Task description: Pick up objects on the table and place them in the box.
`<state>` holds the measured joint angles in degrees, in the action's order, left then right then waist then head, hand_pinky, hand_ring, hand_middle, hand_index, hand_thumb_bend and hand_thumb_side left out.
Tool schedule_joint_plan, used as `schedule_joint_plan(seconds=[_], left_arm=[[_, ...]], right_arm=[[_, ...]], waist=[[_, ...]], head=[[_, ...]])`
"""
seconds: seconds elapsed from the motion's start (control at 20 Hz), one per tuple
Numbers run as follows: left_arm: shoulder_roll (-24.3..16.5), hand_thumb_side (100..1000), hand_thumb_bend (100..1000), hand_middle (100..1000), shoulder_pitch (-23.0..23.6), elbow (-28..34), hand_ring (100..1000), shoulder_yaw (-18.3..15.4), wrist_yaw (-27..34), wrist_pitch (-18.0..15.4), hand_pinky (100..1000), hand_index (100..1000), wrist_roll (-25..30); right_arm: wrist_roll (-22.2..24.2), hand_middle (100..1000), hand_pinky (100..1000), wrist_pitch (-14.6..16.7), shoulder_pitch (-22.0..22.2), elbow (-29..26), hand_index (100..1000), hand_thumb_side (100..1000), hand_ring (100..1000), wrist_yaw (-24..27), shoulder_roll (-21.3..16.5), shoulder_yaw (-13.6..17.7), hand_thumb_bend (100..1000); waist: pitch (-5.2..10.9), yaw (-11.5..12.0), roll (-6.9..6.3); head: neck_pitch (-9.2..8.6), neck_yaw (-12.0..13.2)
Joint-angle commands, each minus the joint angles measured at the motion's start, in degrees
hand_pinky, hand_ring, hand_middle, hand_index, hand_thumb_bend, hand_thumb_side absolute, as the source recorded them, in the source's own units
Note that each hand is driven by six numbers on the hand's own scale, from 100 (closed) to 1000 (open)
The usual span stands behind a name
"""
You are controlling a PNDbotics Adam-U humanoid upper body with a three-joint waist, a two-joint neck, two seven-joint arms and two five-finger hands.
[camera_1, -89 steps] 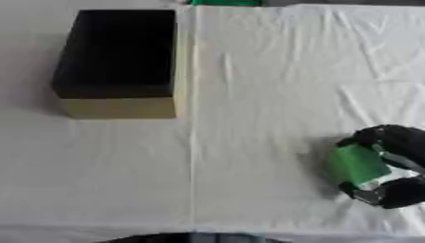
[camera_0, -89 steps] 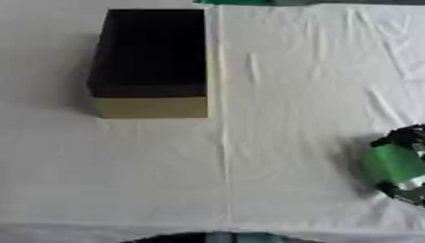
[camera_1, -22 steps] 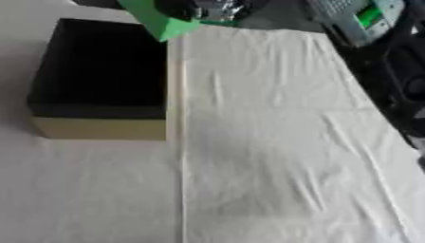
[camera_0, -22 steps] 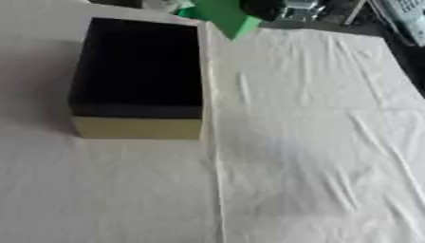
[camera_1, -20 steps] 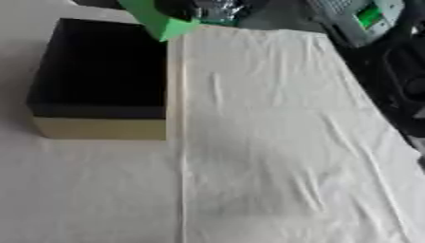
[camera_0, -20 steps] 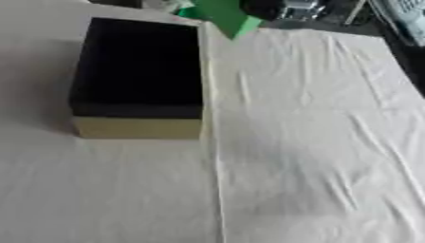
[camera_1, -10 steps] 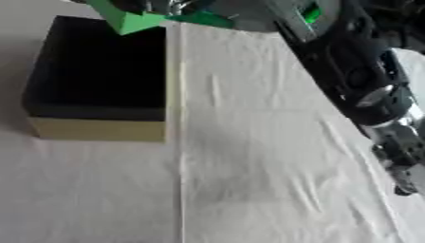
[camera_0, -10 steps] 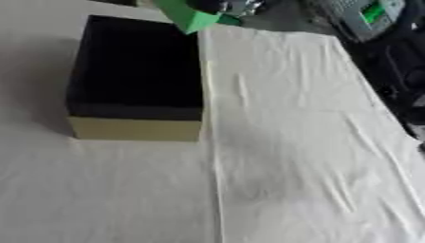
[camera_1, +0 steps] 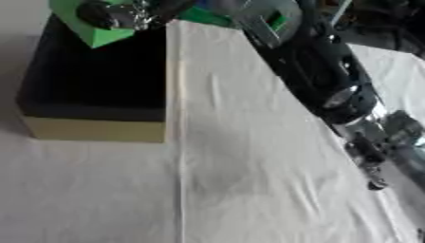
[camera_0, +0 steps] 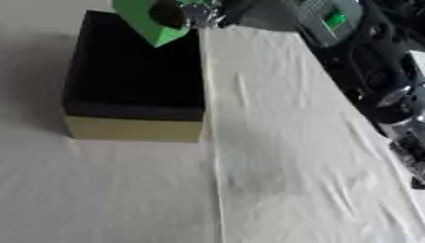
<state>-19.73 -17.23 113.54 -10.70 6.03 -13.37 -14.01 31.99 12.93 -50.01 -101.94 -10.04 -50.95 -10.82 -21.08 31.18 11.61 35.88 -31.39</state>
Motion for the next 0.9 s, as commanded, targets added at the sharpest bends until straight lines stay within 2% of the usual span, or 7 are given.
schedule_joint_plan(seconds=[0.05, 0.2, 0.35, 0.55, 0.7, 0.9], left_arm=[[-0.69, 969, 300, 597, -1.27, 1.05, 531, 0.11, 0.39, -0.23, 580, 711, 0.37], [-0.53, 965, 302, 597, -2.47, 1.05, 532, 0.37, 0.67, -0.54, 580, 711, 0.63], [-0.52, 958, 307, 598, -4.07, 1.05, 535, 0.79, 1.04, -1.28, 581, 713, 0.91], [-0.70, 954, 310, 598, -6.00, 1.05, 536, 1.47, 1.39, -1.96, 581, 713, 1.41], [-0.86, 955, 311, 598, -6.35, 1.05, 535, 1.69, 1.47, -2.28, 581, 713, 1.69], [-0.87, 958, 309, 598, -6.10, 1.05, 534, 1.68, 1.47, -2.21, 581, 713, 1.82]], right_arm=[[-2.23, 644, 805, 1.65, 5.04, -3.40, 772, 851, 669, -0.73, -4.44, 1.41, 100], [-6.32, 643, 806, 1.88, 14.50, -10.46, 772, 853, 668, -0.33, -8.48, 4.32, 100], [-8.25, 648, 806, 2.24, 18.77, -12.40, 772, 857, 672, -1.03, -9.59, 5.13, 100], [-9.45, 653, 805, 2.53, 20.64, -12.64, 771, 858, 675, -4.82, -9.55, 4.80, 100], [-11.12, 651, 805, 1.20, 21.65, -12.65, 771, 857, 673, -6.87, -9.54, 5.27, 100], [-13.55, 639, 806, 0.45, 21.99, -12.66, 775, 852, 662, -5.88, -9.54, 5.89, 100]], waist=[[0.51, 0.26, -0.30], [-0.10, 1.16, 0.10], [-0.53, 1.92, 0.33], [-1.02, 2.43, 0.53], [-1.33, 2.68, 0.67], [-1.63, 2.62, 0.82]], head=[[-1.46, -0.33], [-2.15, -0.81], [-2.30, -1.44], [-2.49, -1.84], [-2.71, -1.98], [-2.57, -1.71]])
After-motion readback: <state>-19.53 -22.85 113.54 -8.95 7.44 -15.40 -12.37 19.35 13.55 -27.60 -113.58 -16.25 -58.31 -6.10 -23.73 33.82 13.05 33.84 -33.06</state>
